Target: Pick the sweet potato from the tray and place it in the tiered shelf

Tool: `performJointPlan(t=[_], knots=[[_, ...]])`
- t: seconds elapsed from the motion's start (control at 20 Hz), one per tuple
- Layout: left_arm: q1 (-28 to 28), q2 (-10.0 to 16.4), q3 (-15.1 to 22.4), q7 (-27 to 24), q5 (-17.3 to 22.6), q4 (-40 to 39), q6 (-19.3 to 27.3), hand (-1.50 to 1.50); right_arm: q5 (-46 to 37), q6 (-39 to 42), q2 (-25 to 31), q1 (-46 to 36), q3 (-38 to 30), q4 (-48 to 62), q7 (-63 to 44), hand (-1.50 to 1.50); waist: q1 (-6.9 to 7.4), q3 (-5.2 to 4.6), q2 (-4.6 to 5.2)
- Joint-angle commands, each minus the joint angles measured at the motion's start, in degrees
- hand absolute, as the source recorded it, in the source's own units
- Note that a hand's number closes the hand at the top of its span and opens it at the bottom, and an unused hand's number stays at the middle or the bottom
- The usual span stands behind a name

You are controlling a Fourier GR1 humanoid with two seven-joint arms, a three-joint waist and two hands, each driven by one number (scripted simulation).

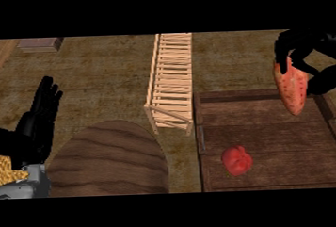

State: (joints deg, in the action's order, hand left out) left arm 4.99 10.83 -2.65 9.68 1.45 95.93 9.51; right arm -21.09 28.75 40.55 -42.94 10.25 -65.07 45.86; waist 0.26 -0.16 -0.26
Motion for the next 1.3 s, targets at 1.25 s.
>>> performJointPlan(t=[1.25], knots=[[3.26, -2.19, 1.21, 2.84, -1.64, 0.75, -0.16, 0.0, 4.76, -3.09, -23.64, -27.5, -2.3, 33.9, -9.98, 1.5, 1.77, 0.17, 0.89]])
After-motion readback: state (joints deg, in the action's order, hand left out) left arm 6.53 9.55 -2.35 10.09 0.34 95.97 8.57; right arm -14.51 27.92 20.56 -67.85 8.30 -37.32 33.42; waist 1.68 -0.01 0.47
